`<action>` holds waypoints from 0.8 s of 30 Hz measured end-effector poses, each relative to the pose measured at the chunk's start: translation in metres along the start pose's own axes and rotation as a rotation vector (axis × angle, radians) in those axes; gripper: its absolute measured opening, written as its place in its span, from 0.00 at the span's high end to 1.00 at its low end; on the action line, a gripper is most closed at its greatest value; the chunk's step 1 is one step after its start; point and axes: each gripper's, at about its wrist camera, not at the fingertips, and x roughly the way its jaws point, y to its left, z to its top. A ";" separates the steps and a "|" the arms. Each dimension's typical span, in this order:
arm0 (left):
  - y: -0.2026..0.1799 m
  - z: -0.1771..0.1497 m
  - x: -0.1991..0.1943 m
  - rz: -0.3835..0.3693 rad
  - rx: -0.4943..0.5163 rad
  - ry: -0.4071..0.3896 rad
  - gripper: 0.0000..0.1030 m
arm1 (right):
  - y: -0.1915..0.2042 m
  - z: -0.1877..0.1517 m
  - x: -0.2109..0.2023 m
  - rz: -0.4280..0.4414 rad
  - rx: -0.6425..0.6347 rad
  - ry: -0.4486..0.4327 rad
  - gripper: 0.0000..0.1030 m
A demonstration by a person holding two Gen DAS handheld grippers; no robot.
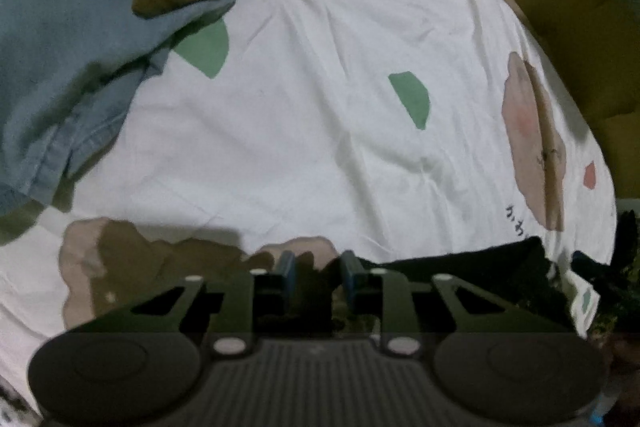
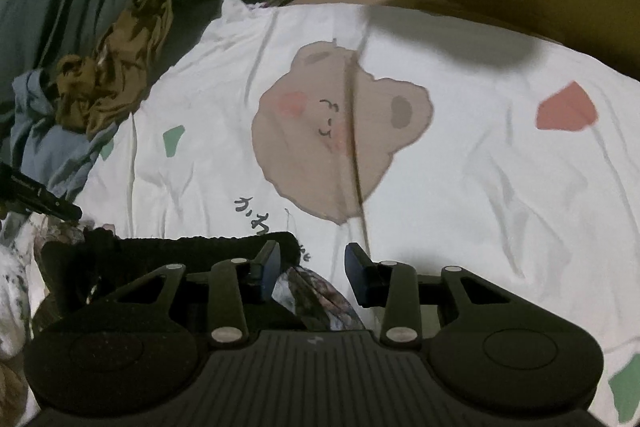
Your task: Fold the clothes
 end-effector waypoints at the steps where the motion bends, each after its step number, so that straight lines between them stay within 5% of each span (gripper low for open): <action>1: 0.002 0.000 0.001 -0.002 -0.008 0.001 0.75 | 0.000 0.001 0.003 -0.001 -0.003 0.005 0.58; 11: 0.004 -0.009 0.028 -0.064 -0.052 0.048 0.75 | 0.002 -0.005 0.026 -0.003 -0.043 0.057 0.58; 24: 0.009 -0.040 0.051 -0.062 0.027 0.143 0.69 | 0.021 -0.018 0.043 -0.013 -0.166 0.132 0.56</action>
